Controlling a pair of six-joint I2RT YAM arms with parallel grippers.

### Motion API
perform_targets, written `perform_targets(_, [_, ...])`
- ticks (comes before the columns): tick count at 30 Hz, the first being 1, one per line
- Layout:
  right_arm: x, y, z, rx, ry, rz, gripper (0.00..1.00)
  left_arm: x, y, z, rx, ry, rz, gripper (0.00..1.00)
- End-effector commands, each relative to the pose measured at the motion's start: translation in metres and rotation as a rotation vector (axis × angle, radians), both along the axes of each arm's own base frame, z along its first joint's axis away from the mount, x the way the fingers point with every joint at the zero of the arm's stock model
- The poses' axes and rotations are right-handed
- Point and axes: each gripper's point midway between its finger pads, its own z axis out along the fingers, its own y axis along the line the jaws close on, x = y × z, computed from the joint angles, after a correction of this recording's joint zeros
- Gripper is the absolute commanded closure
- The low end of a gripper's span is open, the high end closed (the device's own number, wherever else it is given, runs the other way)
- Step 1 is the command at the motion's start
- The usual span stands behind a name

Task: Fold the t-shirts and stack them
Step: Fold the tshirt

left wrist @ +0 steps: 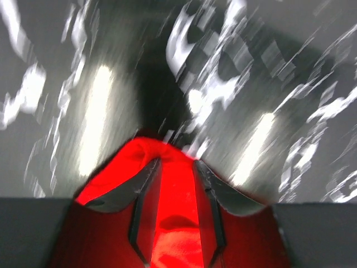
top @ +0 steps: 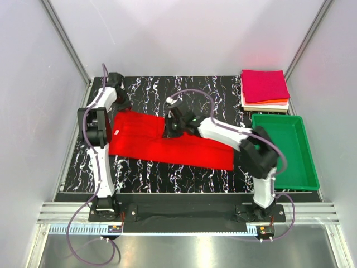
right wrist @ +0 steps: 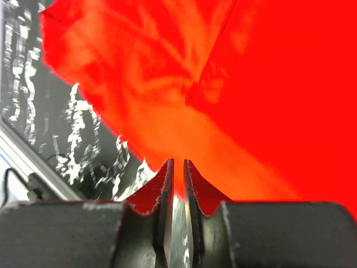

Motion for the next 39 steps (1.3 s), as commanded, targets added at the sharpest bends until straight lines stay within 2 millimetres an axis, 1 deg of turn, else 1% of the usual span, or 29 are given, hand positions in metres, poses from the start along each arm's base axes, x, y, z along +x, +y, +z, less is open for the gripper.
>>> perform_targets(1, [0.001,-0.034,0.057,0.009,-0.118,-0.100,0.81,0.045,-0.008,0.026,-0.061,-0.114,-0.061,0.64])
perform_targets(2, [0.000,-0.042,0.059,0.000,-0.122,-0.120,0.82,0.052,-0.009,0.029,-0.075,-0.130,-0.066,0.63])
perform_targets(3, [-0.005,-0.052,0.052,-0.023,-0.118,-0.131,0.82,0.067,-0.015,0.054,-0.107,-0.199,-0.087,0.63])
perform_targets(4, [-0.008,-0.061,0.065,-0.021,-0.141,-0.149,0.82,0.073,-0.017,0.067,-0.122,-0.230,-0.092,0.63])
perform_targets(5, [-0.007,-0.070,0.065,-0.041,-0.156,-0.177,0.82,0.078,-0.018,0.084,-0.128,-0.269,-0.100,0.62])
perform_targets(6, [-0.011,-0.079,0.060,-0.064,-0.150,-0.191,0.82,0.084,-0.019,0.105,-0.132,-0.316,-0.108,0.61])
perform_targets(7, [-0.011,-0.089,0.068,-0.079,-0.170,-0.220,0.82,0.086,-0.020,0.116,-0.132,-0.339,-0.103,0.60])
perform_targets(8, [-0.013,-0.095,0.068,-0.093,-0.171,-0.237,0.82,0.084,-0.020,0.140,-0.128,-0.379,-0.102,0.60])
perform_targets(10, [-0.016,-0.109,0.068,-0.111,-0.178,-0.279,0.82,0.078,-0.021,0.152,-0.121,-0.393,-0.093,0.58])
perform_targets(11, [-0.017,-0.112,0.068,-0.115,-0.182,-0.287,0.82,0.072,-0.022,0.171,-0.115,-0.419,-0.090,0.57])
perform_targets(12, [-0.018,-0.117,0.067,-0.120,-0.183,-0.297,0.83,0.063,-0.022,0.161,-0.113,-0.384,-0.083,0.56])
perform_targets(13, [-0.018,-0.121,0.065,-0.131,-0.181,-0.312,0.83,0.054,-0.024,0.174,-0.116,-0.399,-0.081,0.56])
perform_targets(14, [-0.019,-0.123,0.064,-0.134,-0.177,-0.314,0.84,0.048,-0.024,0.173,-0.112,-0.388,-0.077,0.56])
perform_targets(15, [-0.019,-0.124,0.066,-0.135,-0.176,-0.318,0.84,0.035,-0.022,0.155,-0.097,-0.336,-0.059,0.56])
perform_targets(16, [-0.021,-0.127,0.065,-0.144,-0.167,-0.324,0.85,0.026,-0.022,0.165,-0.086,-0.347,-0.054,0.56])
perform_targets(17, [-0.022,-0.128,0.065,-0.146,-0.163,-0.326,0.85,0.014,-0.021,0.148,-0.083,-0.299,-0.045,0.56])
perform_targets(19, [-0.025,-0.130,0.067,-0.136,-0.157,-0.335,0.86,0.001,-0.025,0.142,-0.101,-0.276,-0.037,0.57])
perform_targets(20, [-0.025,-0.130,0.069,-0.129,-0.158,-0.336,0.87,-0.006,-0.028,0.148,-0.111,-0.283,-0.036,0.57])
perform_targets(21, [-0.028,-0.131,0.072,-0.123,-0.158,-0.334,0.87,-0.021,-0.032,0.130,-0.125,-0.236,-0.039,0.57])
perform_targets(22, [-0.029,-0.131,0.073,-0.118,-0.151,-0.337,0.88,-0.026,-0.037,0.140,-0.132,-0.270,-0.046,0.57])
perform_targets(23, [-0.031,-0.131,0.074,-0.112,-0.150,-0.336,0.88,-0.040,-0.040,0.122,-0.133,-0.229,-0.046,0.57])
perform_targets(25, [-0.037,-0.129,0.077,-0.092,-0.131,-0.318,0.88,-0.048,-0.035,0.125,-0.109,-0.244,-0.024,0.57])
perform_targets(26, [-0.039,-0.128,0.079,-0.081,-0.126,-0.312,0.88,-0.052,-0.034,0.121,-0.109,-0.235,-0.018,0.57])
perform_targets(31, [-0.049,-0.131,0.075,-0.066,-0.097,-0.304,0.88,-0.083,-0.029,0.087,-0.093,-0.142,0.042,0.57])
perform_targets(32, [-0.050,-0.130,0.073,-0.071,-0.095,-0.299,0.88,-0.091,-0.026,0.074,-0.082,-0.112,0.060,0.57])
perform_targets(34, [-0.049,-0.130,0.070,-0.078,-0.092,-0.291,0.89,-0.094,-0.024,0.065,-0.079,-0.105,0.083,0.57])
perform_targets(35, [-0.049,-0.129,0.071,-0.079,-0.093,-0.287,0.89,-0.097,-0.025,0.058,-0.080,-0.088,0.087,0.57])
perform_targets(36, [-0.049,-0.129,0.073,-0.073,-0.095,-0.286,0.89,-0.097,-0.017,0.053,-0.044,-0.082,0.116,0.57])
perform_targets(39, [-0.049,-0.129,0.078,-0.066,-0.109,-0.283,0.88,-0.097,-0.015,0.037,-0.037,-0.051,0.135,0.57])
